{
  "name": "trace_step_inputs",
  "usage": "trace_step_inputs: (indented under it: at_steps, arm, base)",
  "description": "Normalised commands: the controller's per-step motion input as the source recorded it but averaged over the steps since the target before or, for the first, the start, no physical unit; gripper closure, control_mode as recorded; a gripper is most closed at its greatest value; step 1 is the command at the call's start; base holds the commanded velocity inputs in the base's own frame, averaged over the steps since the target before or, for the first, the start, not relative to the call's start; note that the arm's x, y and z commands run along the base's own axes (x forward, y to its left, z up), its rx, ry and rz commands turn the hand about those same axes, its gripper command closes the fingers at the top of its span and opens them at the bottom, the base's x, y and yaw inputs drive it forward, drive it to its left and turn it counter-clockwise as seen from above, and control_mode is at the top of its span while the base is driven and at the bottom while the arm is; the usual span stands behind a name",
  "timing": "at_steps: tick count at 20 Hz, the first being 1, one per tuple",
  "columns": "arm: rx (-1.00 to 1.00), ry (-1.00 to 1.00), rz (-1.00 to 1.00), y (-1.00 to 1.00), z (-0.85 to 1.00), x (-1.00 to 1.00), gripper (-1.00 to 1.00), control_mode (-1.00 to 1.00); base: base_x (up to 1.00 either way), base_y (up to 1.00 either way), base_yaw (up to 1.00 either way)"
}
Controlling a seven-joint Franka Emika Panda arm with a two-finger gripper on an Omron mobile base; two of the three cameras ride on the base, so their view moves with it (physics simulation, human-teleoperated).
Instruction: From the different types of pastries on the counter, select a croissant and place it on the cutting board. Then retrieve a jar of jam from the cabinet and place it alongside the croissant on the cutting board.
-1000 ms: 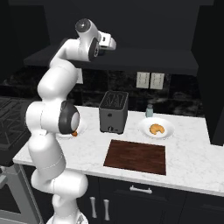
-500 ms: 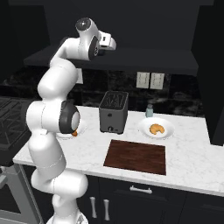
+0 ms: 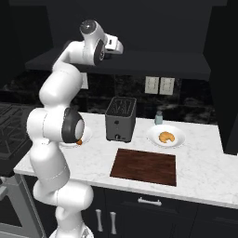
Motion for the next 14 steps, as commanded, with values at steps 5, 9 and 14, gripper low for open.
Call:
trace_step_inputs:
  at_steps: [5,9,14]
  arm:
    - [0.00,-0.05,0.00,0.00,0.06,-0.71,1.00,-1.00]
    - [0.00,-0.10,0.00,0.00,0.00,-0.97,1.00,-1.00]
    - [0.00,-0.12,0.00,0.00,0.01,-1.00,1.00,-1.00]
  base:
    - [0.00,0.00,0.00]
    - [0.00,0.00,0.00]
    - [0.00,0.00,0.00]
